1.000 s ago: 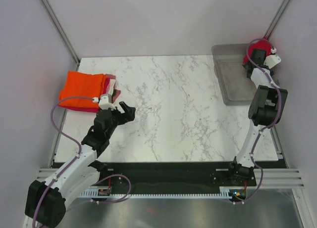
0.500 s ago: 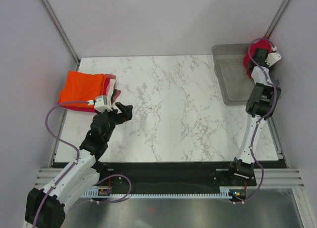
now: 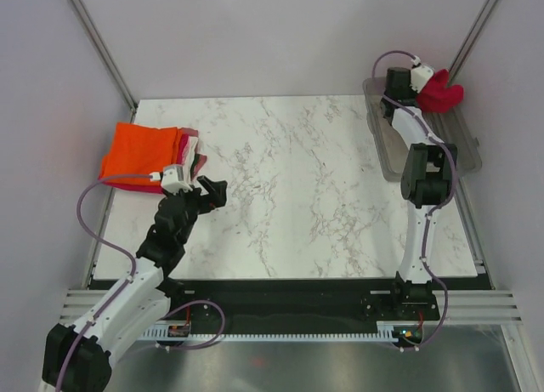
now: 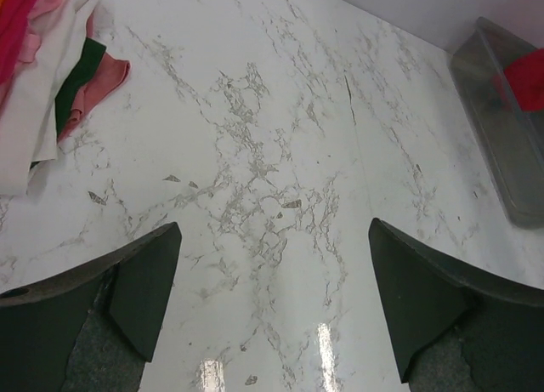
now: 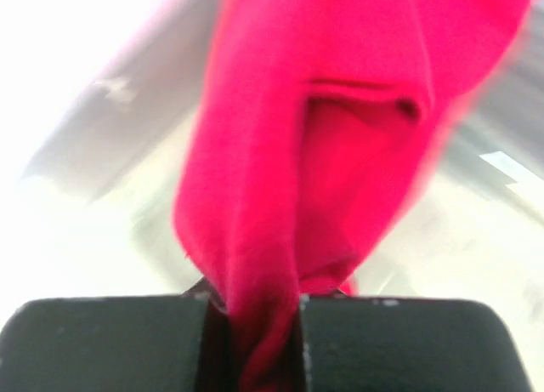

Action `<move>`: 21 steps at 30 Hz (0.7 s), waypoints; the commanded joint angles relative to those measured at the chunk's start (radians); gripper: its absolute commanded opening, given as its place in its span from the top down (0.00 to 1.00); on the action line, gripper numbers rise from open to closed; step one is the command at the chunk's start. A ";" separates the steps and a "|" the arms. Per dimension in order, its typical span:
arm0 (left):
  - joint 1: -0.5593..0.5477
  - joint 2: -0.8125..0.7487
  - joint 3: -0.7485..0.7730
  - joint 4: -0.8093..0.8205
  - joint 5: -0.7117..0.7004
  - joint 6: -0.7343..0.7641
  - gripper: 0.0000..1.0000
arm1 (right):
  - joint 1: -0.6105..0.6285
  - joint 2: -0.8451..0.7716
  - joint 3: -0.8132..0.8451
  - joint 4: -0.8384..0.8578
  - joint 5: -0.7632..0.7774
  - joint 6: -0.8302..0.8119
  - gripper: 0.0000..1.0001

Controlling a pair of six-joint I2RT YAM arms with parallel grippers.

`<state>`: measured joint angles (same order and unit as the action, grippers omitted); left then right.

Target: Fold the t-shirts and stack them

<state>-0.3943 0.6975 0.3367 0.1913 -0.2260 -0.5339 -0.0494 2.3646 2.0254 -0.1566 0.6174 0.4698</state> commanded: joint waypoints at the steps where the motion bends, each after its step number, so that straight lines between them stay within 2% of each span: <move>1: 0.002 0.037 0.024 0.060 0.029 0.015 0.00 | 0.126 -0.319 -0.074 0.065 -0.007 -0.060 1.00; 4: 0.002 0.069 0.041 0.085 0.114 0.025 0.00 | 0.239 -0.506 -0.232 0.068 -0.077 -0.098 1.00; 5: 0.002 0.072 0.041 0.088 0.119 0.025 0.00 | 0.268 -0.548 -0.290 0.065 -0.147 -0.112 1.00; 9: 0.002 0.057 0.028 0.092 0.074 0.000 0.00 | 0.445 -0.721 -0.355 0.013 -0.238 -0.192 1.00; 13: 0.002 -0.034 -0.005 0.092 0.079 0.008 0.00 | 0.485 -0.826 -0.404 -0.072 -0.513 -0.125 1.00; 14: 0.003 -0.050 -0.017 0.097 0.105 0.034 0.00 | 0.487 -0.834 -0.436 -0.089 -0.540 -0.109 0.89; 16: 0.002 -0.079 -0.027 0.100 0.094 0.038 0.00 | 0.487 -0.841 -0.503 -0.150 -0.603 -0.066 0.51; 17: 0.002 -0.084 -0.030 0.100 0.076 0.037 0.00 | 0.487 -0.841 -0.530 -0.170 -0.640 -0.062 0.19; 19: 0.003 -0.082 -0.027 0.088 0.073 0.040 0.00 | 0.487 -0.850 -0.623 -0.237 -0.670 -0.057 0.11; 21: 0.002 -0.060 -0.018 0.088 0.099 0.038 0.00 | 0.487 -0.878 -0.709 -0.247 -0.651 -0.062 0.10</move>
<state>-0.3943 0.6170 0.3176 0.2443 -0.1291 -0.5301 0.4385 1.4757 1.4364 -0.2584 0.0433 0.3882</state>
